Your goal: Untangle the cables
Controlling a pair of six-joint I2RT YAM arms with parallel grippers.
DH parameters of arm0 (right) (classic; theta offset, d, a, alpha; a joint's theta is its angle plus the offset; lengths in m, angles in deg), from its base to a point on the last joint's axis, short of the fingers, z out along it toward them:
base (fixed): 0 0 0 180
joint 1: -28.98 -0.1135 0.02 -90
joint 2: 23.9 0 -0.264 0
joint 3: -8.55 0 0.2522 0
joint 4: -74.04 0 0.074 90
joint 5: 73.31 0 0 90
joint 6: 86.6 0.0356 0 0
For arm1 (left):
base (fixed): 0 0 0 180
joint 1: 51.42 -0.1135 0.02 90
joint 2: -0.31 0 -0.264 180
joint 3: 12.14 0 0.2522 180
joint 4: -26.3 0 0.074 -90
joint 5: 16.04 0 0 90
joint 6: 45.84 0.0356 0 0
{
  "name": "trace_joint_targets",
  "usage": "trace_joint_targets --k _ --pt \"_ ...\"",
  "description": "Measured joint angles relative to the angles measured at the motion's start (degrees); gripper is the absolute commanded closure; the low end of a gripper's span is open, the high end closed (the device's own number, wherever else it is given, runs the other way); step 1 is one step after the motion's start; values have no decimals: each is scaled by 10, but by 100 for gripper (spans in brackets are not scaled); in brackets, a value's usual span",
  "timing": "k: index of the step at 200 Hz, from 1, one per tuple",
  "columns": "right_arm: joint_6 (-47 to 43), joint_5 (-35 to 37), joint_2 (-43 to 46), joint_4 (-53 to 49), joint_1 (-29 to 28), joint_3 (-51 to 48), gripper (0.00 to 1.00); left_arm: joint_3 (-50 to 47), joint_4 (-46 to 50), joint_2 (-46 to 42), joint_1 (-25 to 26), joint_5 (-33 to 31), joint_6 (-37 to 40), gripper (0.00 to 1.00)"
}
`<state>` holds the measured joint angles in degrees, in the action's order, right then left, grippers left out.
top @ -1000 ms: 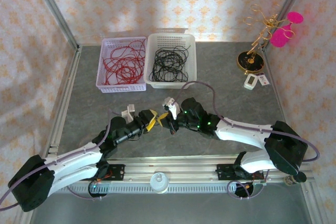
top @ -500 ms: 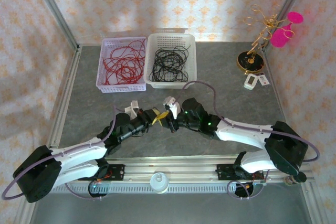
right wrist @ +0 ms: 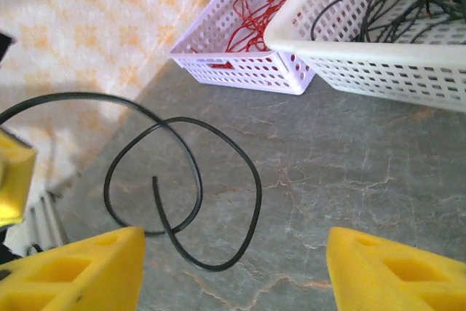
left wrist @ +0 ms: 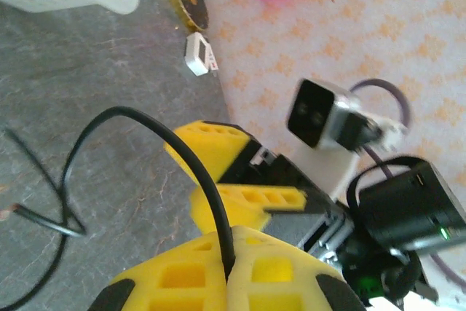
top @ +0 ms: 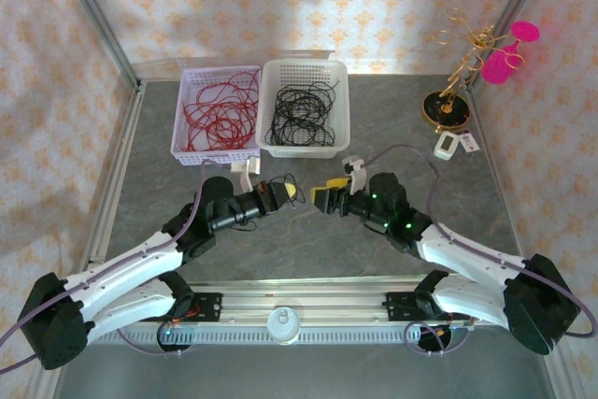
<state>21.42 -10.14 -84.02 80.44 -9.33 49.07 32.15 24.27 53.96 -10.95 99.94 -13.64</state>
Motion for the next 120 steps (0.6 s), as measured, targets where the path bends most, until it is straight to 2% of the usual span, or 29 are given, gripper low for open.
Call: trace_joint_targets --k 27,70,96,120 --pt "145 -50 -18 2 61 -5 35 20 24 4 0 28 50 100" --pt "389 -118 -29 111 64 -90 40 23 28 19 0 62 88 100" --pt "472 -137 -45 155 60 -97 44 24 28 20 0 73 100 100" --pt "511 -148 -65 187 47 -96 44 29 28 21 0 83 104 100"
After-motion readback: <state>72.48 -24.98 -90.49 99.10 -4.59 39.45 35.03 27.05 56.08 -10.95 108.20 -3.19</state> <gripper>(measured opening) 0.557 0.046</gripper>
